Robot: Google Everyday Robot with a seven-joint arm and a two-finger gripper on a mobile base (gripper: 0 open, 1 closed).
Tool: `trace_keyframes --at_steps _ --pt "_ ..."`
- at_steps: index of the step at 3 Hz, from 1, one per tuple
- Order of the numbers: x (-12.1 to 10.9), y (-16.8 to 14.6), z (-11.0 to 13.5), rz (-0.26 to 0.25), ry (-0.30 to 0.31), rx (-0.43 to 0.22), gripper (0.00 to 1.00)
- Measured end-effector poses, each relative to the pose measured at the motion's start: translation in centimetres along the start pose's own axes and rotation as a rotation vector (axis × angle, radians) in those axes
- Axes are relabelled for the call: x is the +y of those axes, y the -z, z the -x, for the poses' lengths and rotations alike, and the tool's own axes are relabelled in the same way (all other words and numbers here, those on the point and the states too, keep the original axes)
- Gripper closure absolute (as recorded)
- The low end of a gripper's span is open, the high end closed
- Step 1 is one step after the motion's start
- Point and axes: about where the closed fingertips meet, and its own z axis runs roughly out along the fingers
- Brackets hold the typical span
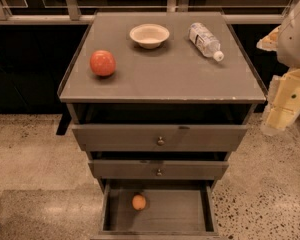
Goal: Pick orange from bottom drawer and place on counter
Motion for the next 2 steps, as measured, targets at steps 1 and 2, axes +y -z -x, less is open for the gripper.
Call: trace_keyframes --at_steps 1,2 --pt "0.0 0.0 0.0 0.000 0.000 0.000 0.00" --pt "0.7 -1.5 -0.5 -0.024 -0.035 -0.034 0.00"
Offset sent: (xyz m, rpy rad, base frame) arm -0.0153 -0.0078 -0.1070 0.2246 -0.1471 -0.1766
